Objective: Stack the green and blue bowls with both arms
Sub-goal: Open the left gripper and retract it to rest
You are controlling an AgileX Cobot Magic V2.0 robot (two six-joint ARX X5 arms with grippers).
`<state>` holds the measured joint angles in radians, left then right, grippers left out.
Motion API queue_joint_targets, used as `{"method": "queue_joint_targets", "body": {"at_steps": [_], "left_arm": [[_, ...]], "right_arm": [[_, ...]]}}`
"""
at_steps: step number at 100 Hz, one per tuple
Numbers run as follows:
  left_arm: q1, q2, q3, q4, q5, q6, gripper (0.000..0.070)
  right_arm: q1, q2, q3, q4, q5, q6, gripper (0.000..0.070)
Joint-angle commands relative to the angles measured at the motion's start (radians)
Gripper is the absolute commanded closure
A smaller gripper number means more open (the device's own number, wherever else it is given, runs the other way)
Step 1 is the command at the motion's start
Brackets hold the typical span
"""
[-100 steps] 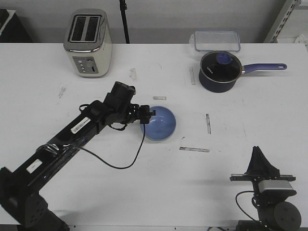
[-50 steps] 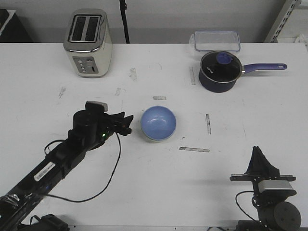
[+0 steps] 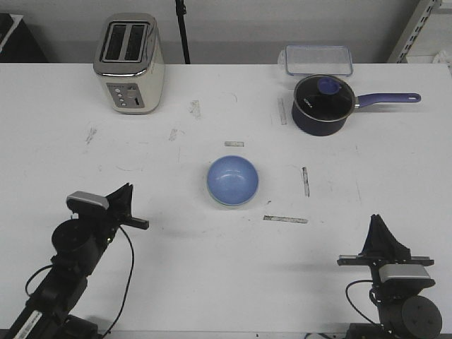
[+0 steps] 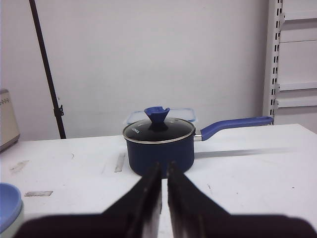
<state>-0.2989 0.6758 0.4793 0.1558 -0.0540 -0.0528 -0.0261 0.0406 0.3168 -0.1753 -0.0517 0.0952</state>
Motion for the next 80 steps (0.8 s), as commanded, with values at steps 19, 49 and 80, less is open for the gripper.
{"method": "queue_joint_targets", "body": {"at_steps": [19, 49, 80], "left_arm": [[0.103, -0.312, -0.139, -0.003, -0.002, 0.098, 0.0699], [0.212, -0.537, -0.164, -0.175, -0.002, 0.093, 0.0699], [0.212, -0.56, -0.164, -0.214, -0.002, 0.093, 0.0699]], "right_arm": [[0.002, -0.002, -0.001, 0.01, 0.0, 0.013, 0.0689], [0.002, -0.003, -0.001, 0.01, 0.0, 0.013, 0.0689], [0.002, -0.003, -0.001, 0.01, 0.0, 0.013, 0.0689]]}}
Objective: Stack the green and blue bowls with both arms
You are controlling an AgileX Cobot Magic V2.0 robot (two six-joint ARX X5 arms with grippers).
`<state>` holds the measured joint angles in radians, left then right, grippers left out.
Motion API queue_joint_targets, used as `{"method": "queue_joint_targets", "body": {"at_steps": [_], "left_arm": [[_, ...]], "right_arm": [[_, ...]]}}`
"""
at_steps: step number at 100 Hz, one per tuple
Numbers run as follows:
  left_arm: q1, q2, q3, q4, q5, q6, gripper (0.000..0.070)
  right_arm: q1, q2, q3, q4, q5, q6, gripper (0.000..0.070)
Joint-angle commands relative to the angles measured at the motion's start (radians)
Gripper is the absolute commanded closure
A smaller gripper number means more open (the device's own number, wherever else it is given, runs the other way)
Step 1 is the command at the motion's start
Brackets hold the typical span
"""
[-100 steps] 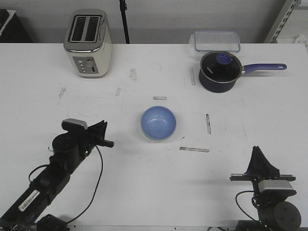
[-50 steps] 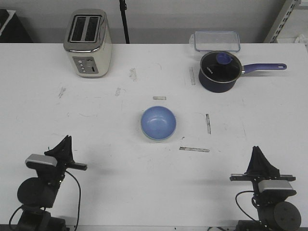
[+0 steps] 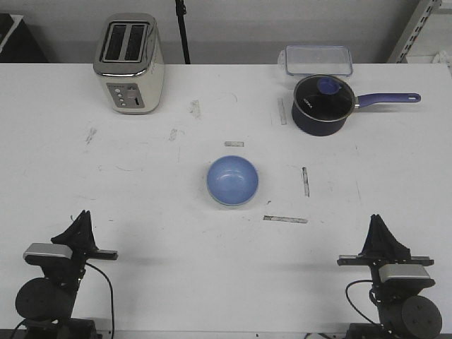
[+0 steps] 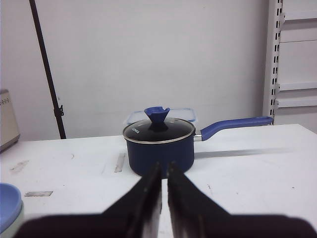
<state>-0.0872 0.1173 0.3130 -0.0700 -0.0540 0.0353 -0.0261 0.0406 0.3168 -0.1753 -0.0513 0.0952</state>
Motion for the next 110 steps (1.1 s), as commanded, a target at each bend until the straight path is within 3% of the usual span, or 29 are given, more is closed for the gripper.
{"method": "queue_joint_targets", "body": {"at_steps": [1, 31, 59, 75, 89, 99, 110], "left_arm": [[0.001, -0.002, 0.003, 0.012, -0.002, 0.005, 0.0699], [0.007, -0.017, -0.003, -0.015, -0.046, 0.02, 0.0699], [0.052, -0.089, -0.117, 0.087, -0.049, 0.024, 0.0698], [0.06, -0.114, -0.178, 0.143, -0.011, 0.023, 0.0698], [0.063, -0.114, -0.231, 0.202, 0.003, -0.013, 0.0698], [0.063, -0.114, -0.301, 0.315, 0.003, -0.054, 0.0698], [0.063, -0.114, -0.301, 0.284, 0.006, -0.063, 0.0698]], "right_arm": [[0.002, -0.003, -0.001, 0.01, 0.0, 0.013, 0.0689], [0.002, -0.003, -0.001, 0.011, 0.0, 0.013, 0.0689], [0.002, -0.003, -0.001, 0.01, 0.0, 0.013, 0.0689], [0.002, -0.003, -0.001, 0.01, 0.0, 0.013, 0.0689], [0.002, -0.002, -0.001, 0.01, 0.0, 0.013, 0.0689], [0.002, -0.003, -0.001, 0.01, 0.0, 0.013, 0.0689], [0.002, -0.003, -0.001, 0.011, 0.0, 0.013, 0.0689]]}}
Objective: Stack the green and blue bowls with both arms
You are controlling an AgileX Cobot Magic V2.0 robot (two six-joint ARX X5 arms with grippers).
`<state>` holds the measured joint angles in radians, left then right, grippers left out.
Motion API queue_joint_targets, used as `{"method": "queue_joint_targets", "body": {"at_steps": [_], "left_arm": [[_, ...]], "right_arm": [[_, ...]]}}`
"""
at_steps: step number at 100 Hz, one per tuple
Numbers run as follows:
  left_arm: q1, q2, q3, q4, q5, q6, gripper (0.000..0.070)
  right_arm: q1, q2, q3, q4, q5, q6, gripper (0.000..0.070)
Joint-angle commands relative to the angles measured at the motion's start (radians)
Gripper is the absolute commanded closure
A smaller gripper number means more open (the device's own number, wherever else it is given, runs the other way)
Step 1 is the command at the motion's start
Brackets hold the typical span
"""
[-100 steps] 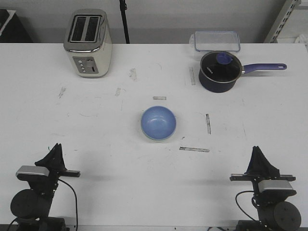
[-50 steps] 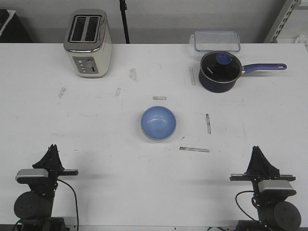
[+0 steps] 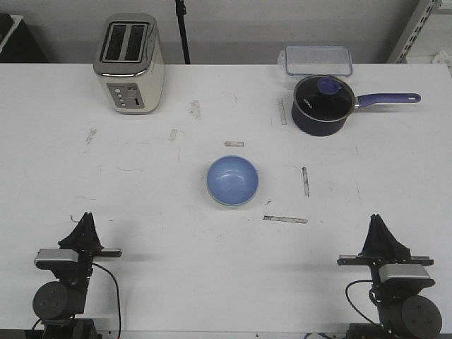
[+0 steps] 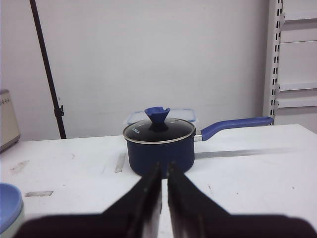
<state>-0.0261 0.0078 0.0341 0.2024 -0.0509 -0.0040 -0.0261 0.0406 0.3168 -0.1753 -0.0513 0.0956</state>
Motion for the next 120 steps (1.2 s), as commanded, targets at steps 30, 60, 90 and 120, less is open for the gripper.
{"method": "queue_joint_targets", "body": {"at_steps": [30, 60, 90, 120], "left_arm": [[0.002, -0.005, -0.022, 0.004, 0.003, -0.023, 0.0698], [0.002, -0.005, -0.022, 0.005, 0.003, -0.023, 0.0698], [0.002, -0.005, -0.022, 0.004, 0.003, -0.023, 0.0698], [0.002, -0.005, -0.022, 0.004, 0.003, -0.023, 0.0698]], "right_arm": [[0.002, -0.003, -0.001, 0.01, 0.0, 0.013, 0.0689], [0.002, -0.003, -0.001, 0.01, 0.0, 0.013, 0.0689], [0.005, -0.023, -0.015, -0.003, 0.033, 0.007, 0.0689], [0.094, -0.039, -0.263, 0.338, 0.078, 0.0, 0.0689]]}}
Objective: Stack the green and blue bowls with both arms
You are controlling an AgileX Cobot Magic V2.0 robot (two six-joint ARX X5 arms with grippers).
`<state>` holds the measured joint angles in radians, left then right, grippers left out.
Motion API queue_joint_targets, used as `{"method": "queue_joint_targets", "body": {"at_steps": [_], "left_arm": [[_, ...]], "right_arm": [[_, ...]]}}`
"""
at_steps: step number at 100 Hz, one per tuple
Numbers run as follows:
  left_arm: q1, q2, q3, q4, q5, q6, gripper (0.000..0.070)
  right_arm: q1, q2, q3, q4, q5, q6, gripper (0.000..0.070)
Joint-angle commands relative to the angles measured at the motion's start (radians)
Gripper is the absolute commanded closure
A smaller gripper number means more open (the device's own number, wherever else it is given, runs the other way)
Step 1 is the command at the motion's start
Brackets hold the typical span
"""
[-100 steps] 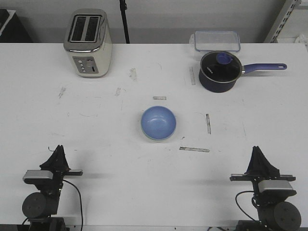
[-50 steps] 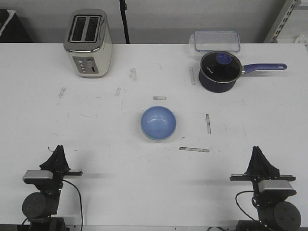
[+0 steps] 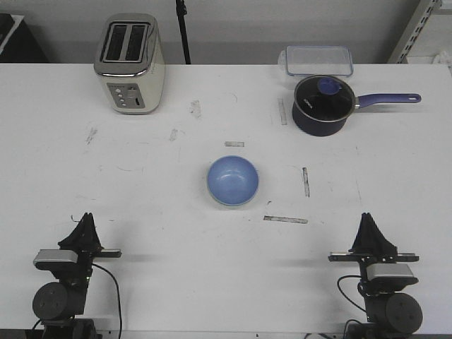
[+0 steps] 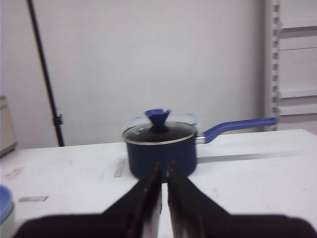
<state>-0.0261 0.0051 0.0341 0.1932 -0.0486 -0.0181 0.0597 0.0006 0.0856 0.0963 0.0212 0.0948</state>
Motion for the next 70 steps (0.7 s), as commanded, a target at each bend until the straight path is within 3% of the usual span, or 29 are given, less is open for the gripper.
{"method": "queue_joint_targets", "body": {"at_steps": [1, 27, 70], "left_arm": [[0.002, -0.002, -0.022, 0.014, 0.001, -0.009, 0.0698], [0.002, -0.002, -0.022, 0.015, 0.001, -0.009, 0.0698], [0.002, -0.002, -0.022, 0.016, 0.001, -0.009, 0.0698]], "right_arm": [[0.009, 0.001, -0.038, 0.073, 0.005, 0.002, 0.0689], [0.015, 0.001, -0.074, 0.011, -0.021, -0.1, 0.0689], [0.015, 0.001, -0.074, 0.015, -0.021, -0.102, 0.0689]]}}
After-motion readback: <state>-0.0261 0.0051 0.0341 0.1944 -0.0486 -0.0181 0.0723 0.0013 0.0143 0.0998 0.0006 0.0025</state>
